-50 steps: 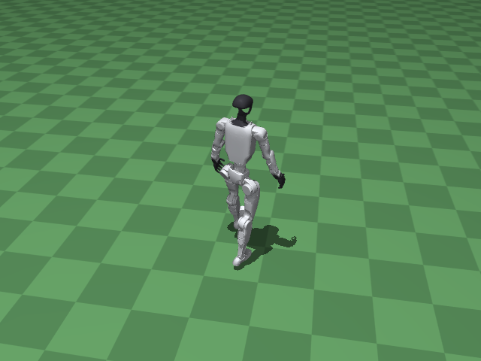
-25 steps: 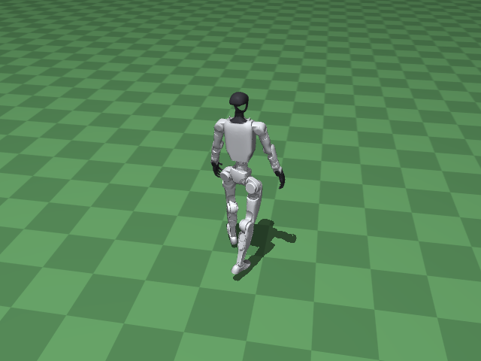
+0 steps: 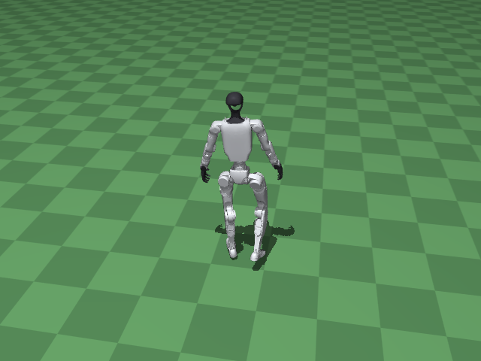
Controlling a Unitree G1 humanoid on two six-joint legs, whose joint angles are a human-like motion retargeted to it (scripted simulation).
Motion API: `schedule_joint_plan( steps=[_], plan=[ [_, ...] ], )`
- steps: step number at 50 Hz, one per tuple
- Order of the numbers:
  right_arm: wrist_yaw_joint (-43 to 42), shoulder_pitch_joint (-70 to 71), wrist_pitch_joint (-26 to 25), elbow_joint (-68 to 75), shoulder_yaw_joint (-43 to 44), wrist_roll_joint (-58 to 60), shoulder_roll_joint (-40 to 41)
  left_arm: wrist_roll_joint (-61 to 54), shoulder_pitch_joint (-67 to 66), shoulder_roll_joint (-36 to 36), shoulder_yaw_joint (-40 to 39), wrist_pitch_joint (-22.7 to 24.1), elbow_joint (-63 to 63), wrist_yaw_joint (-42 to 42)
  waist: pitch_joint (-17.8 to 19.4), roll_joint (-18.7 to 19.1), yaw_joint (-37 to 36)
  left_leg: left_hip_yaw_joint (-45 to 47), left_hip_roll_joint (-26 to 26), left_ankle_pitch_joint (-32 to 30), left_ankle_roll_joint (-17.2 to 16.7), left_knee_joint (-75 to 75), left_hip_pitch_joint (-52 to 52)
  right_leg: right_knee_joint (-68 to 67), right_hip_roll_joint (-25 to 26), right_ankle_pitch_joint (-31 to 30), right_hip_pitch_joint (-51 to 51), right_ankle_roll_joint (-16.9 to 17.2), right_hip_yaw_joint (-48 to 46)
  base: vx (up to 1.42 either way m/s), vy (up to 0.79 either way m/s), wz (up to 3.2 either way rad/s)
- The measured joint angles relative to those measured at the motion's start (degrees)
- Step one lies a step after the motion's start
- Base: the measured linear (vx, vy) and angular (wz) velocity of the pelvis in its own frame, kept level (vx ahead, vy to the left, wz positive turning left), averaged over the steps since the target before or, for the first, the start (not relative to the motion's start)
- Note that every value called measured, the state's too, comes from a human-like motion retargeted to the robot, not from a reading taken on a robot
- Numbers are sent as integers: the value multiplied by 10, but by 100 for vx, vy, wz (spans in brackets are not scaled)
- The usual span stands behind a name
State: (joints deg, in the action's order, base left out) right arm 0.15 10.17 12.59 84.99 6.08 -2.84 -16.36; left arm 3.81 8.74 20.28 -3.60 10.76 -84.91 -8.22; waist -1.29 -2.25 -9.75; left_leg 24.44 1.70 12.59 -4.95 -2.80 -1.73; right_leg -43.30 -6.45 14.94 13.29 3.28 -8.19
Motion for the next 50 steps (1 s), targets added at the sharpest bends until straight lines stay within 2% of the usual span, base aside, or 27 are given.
schedule_joint_plan(
  steps=[3,8,10,12,15,20,30,40,45,50],
  plan=[
    [-10,-1,9,-14,4,-1,2,-11,1,-1,2,13,7,9,10,2,24,-40,-12,6,3,7,-8,128,17,-16,4,16,12,19,7,122],
    [-30,-3,15,-22,3,0,6,-46,2,-2,16,43,20,33,35,-8,59,-110,-42,16,1,14,-36,384,37,-104,-19,59,91,20,4,129],
    [-33,-2,13,-22,1,19,9,-56,6,-2,19,54,23,38,51,-15,66,-134,-52,20,-3,12,-57,444,35,-122,-19,80,115,23,1,112],
    [-26,-1,3,-20,3,42,10,-60,9,-3,18,54,24,35,62,-12,72,-156,-50,22,-9,9,-73,483,41,-132,-14,83,119,23,2,105],
    [-15,-8,0,-19,4,67,10,-56,7,-7,20,58,27,29,68,-5,78,-188,-44,27,-16,6,-90,483,50,-118,16,100,115,24,2,105],
    [-3,-15,-5,-7,13,83,2,-52,11,-19,22,60,24,21,68,9,91,-253,-36,37,-19,3,-108,483,53,-102,36,108,134,26,0,123],
    [-3,-43,-2,20,24,57,-7,-51,3,-38,30,65,5,39,43,13,83,-385,-37,61,-16,4,-131,483,25,-88,-22,117,178,32,-6,119],
    [8,-29,11,49,44,-9,-6,-58,-12,-38,30,78,-11,39,20,14,74,-485,-4,57,-1,23,-151,483,41,-124,-83,117,180,37,-23,96],
    [11,-13,25,48,42,-47,-13,-46,-8,-33,24,85,-9,38,5,2,59,-514,-1,33,-2,48,-142,472,47,-154,-91,117,151,34,-31,51],
    [18,-20,29,39,10,-87,-21,1,-17,-32,23,74,-4,34,-1,-18,25,-483,-39,10,-4,124,-125,451,29,-143,-111,117,155,31,-20,18]
  ],
)
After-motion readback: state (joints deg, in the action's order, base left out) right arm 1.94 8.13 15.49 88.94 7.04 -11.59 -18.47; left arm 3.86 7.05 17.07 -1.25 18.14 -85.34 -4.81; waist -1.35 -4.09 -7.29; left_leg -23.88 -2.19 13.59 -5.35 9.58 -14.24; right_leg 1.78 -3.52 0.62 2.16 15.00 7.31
